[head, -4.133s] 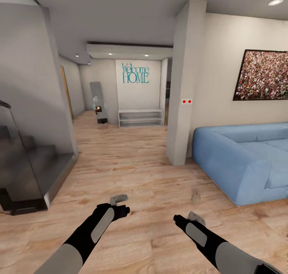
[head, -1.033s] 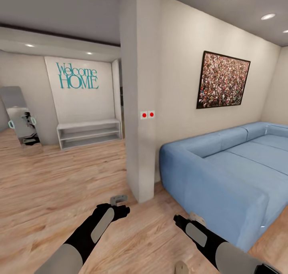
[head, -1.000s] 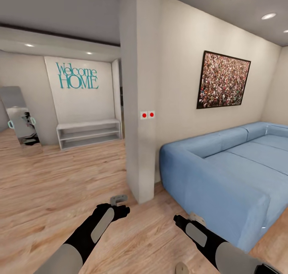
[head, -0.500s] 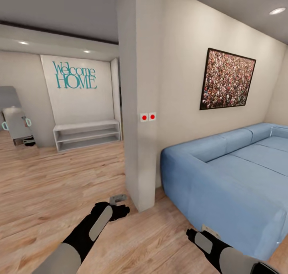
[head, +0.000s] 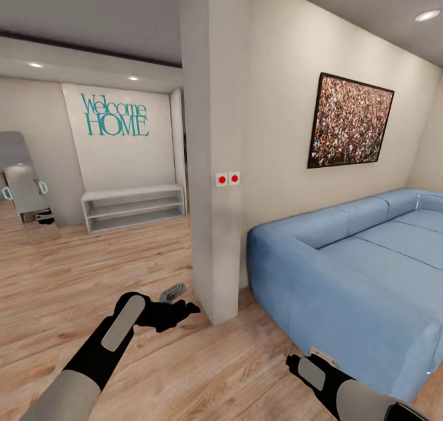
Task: Place each of the two pumpkins and all three candles from the living room inside a cabinet in the living room (use any cabinet), then make sure every cabinet is closed, and position the cauldron so it is next to a table in the living room.
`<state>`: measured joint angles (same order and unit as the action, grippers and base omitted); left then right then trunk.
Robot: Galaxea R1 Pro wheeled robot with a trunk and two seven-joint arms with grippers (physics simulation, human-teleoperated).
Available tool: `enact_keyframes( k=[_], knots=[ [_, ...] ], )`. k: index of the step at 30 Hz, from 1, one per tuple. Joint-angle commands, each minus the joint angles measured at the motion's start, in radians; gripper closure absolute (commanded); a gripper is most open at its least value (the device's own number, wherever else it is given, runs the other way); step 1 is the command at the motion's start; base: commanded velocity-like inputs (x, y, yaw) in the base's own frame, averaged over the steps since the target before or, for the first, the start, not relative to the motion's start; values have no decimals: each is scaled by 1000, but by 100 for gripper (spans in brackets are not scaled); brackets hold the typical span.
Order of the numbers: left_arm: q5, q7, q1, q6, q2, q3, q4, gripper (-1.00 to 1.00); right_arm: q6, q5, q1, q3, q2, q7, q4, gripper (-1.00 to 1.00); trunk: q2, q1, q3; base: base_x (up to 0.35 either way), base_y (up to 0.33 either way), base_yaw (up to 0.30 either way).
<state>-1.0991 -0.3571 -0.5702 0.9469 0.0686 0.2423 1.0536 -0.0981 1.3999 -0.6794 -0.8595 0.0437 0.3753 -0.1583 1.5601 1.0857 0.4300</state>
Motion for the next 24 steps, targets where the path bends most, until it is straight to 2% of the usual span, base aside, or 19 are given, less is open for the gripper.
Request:
enact_keyframes(
  k=[1, 3, 7, 8, 16, 19, 24],
  knots=[
    [-20, -10, 0, 0, 6, -1, -1, -100, -6, 0, 0, -6, 1, 7, -5, -100, 8, 4, 4, 0, 0, 0],
    [-46, -10, 0, 1, 22, -8, -3, -100, -6, -1, 0, -6, 1, 6, -7, -100, 22, 12, 11, 0, 0, 0],
    [-130, -10, 1, 0, 55, -13, -6, -100, -6, -1, -1, -6, 2, 3, -10, -100, 50, 27, 23, 0, 0, 0],
    [-142, -10, 1, 0, 58, -13, -7, -100, -6, -1, -1, -6, 2, 2, -10, -100, 57, 31, 26, 0, 0, 0],
    [-178, -3, 1, 1, 66, -12, -7, -100, -31, -1, -1, -6, 2, 9, -7, -100, 113, 61, 51, 0, 0, 0],
    [-203, 27, 1, 3, 67, -12, -7, -100, -50, -1, 0, -6, 2, 13, -3, -100, 134, 73, 61, 0, 0, 0],
    [-224, 98, 1, 38, 72, -13, -7, -100, -48, -1, 0, -7, 2, 13, -1, -100, 169, 92, 76, 0, 0, 0]
  ],
)
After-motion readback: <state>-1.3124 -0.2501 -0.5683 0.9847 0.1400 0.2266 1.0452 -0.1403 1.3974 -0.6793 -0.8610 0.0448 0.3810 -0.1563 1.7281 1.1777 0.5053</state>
